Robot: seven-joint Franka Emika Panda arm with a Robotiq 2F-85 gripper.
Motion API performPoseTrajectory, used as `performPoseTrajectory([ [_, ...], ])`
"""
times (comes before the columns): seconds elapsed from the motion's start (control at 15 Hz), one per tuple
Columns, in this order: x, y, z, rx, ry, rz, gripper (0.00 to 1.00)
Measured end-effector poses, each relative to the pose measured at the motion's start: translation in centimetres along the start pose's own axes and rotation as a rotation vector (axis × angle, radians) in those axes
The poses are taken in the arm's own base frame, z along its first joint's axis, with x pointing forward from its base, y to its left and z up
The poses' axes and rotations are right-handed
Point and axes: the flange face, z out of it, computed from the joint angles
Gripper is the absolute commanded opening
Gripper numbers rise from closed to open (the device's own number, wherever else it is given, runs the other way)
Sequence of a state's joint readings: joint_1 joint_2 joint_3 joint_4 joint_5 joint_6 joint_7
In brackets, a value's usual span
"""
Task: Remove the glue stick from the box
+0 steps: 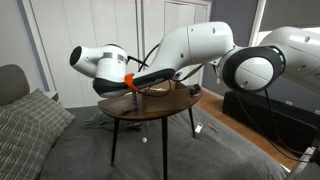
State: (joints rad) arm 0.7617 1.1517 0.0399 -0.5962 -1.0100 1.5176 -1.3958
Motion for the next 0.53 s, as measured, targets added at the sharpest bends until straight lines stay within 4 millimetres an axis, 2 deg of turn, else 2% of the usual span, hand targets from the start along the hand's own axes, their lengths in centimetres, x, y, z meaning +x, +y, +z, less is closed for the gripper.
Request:
performPoseTrajectory([
  [0.2, -0.4, 0.0, -0.1, -0.003, -0.002, 0.008, 0.97],
  [0.4, -1.2, 0.1, -0.6, -0.015, -0.007, 0.025, 0.89],
  [0.53, -2.0, 0.1, -1.1, -0.027, -0.014, 0.042, 0.89],
])
